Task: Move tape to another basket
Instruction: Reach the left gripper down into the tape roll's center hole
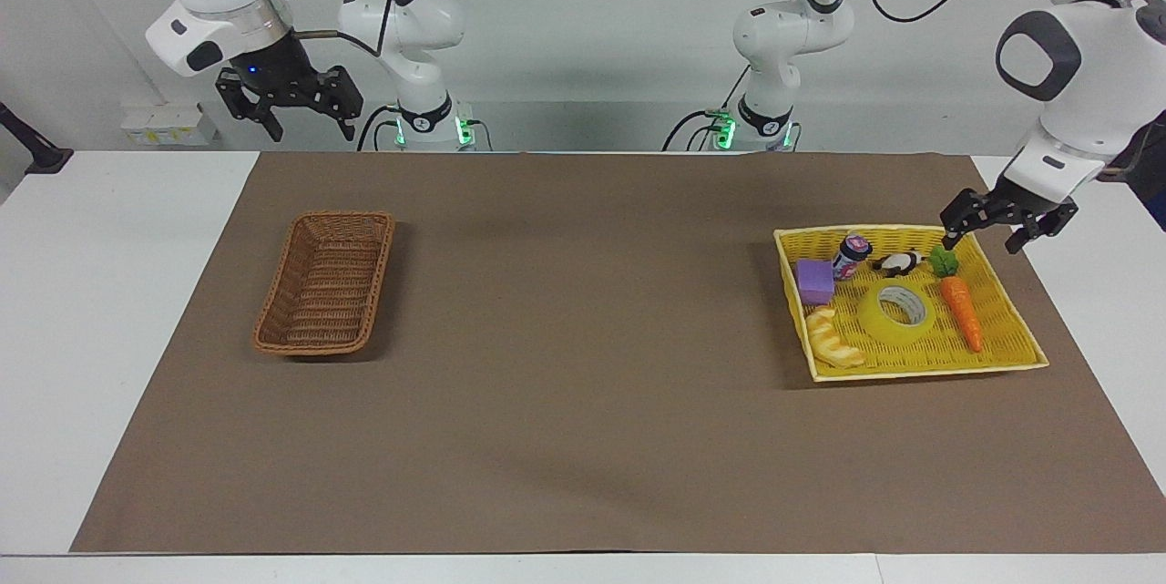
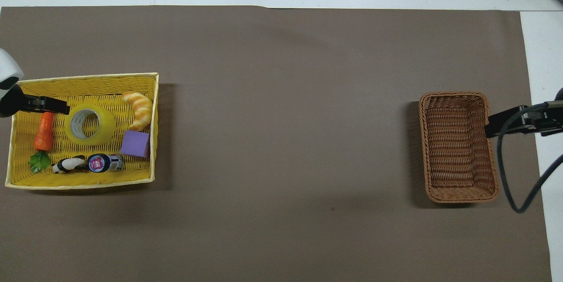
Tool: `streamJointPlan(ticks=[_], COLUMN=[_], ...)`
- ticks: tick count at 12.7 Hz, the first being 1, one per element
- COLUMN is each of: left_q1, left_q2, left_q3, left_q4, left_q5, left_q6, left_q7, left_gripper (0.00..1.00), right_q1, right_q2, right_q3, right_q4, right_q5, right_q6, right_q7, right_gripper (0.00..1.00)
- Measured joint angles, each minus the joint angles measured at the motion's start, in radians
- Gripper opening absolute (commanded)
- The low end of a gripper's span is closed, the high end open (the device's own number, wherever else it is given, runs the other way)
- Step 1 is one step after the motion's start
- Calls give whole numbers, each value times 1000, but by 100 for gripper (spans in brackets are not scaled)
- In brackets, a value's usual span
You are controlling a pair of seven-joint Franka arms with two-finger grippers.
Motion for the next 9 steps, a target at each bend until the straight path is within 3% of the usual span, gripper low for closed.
streamJointPlan(ticks=[9], left_q1=[33], left_q2=[48], left_q3=[1], left_q4=[-142], left_q5=[0], left_q6=[183], left_q7=[15], left_gripper=[100], right_q1=[0], right_q2=[0], right_q3=[0], right_q4=[0], right_q5=[0], right_q6=[0], right_q7=[0], right_gripper=[100])
